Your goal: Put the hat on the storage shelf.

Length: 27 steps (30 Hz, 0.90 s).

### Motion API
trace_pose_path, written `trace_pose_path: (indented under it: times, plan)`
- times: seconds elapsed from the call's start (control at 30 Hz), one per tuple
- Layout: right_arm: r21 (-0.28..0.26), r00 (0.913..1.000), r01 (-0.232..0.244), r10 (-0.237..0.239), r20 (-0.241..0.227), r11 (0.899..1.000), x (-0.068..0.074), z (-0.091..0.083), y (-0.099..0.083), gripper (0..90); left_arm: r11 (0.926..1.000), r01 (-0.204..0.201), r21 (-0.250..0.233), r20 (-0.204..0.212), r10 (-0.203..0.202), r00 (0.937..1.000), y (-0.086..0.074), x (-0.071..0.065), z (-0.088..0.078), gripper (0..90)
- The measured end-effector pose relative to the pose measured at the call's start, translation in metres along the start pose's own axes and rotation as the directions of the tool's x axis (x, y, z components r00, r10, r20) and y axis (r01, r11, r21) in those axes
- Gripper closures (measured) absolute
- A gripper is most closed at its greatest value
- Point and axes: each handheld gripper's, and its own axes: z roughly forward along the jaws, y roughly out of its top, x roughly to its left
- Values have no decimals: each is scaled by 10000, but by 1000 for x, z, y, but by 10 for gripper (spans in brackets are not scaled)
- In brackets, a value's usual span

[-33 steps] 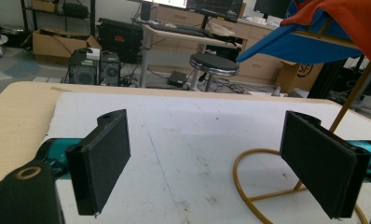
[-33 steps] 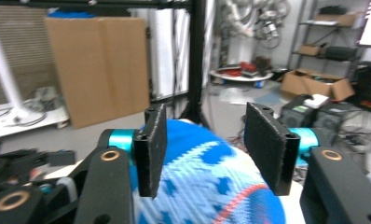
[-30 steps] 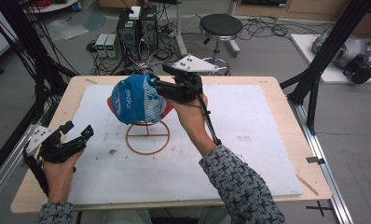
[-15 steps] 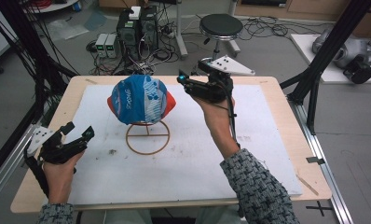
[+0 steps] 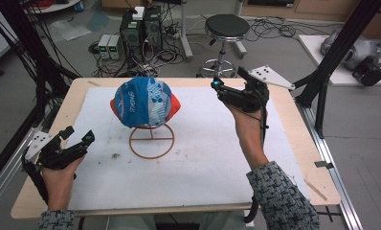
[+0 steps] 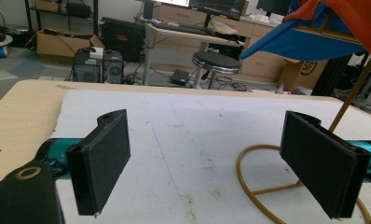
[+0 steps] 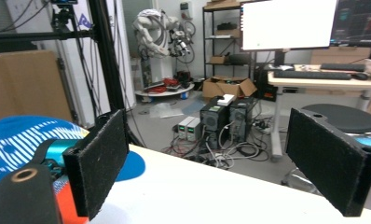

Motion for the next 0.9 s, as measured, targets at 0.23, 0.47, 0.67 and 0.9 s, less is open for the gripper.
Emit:
trace_pose_path:
  times: [0.23,0.47,0.67,0.9]
  plan:
    - [52,9990,169,-171,414,9998,-14,-19,-9,128,10000,-56,42,2,56,10000,-1,-1,0,163]
    - [88,9964,294,-300,789,9995,-24,-39,-25,128,9999,-105,103,12,105,9999,-2,-1,-1,163]
    - [71,9946,149,-155,1022,9999,-34,-55,-40,128,10000,-65,36,-33,65,10000,-1,0,-2,163]
    - [-50,9921,-272,277,1226,9996,-51,-69,-60,125,9999,-130,92,-72,130,9999,-2,0,-2,163]
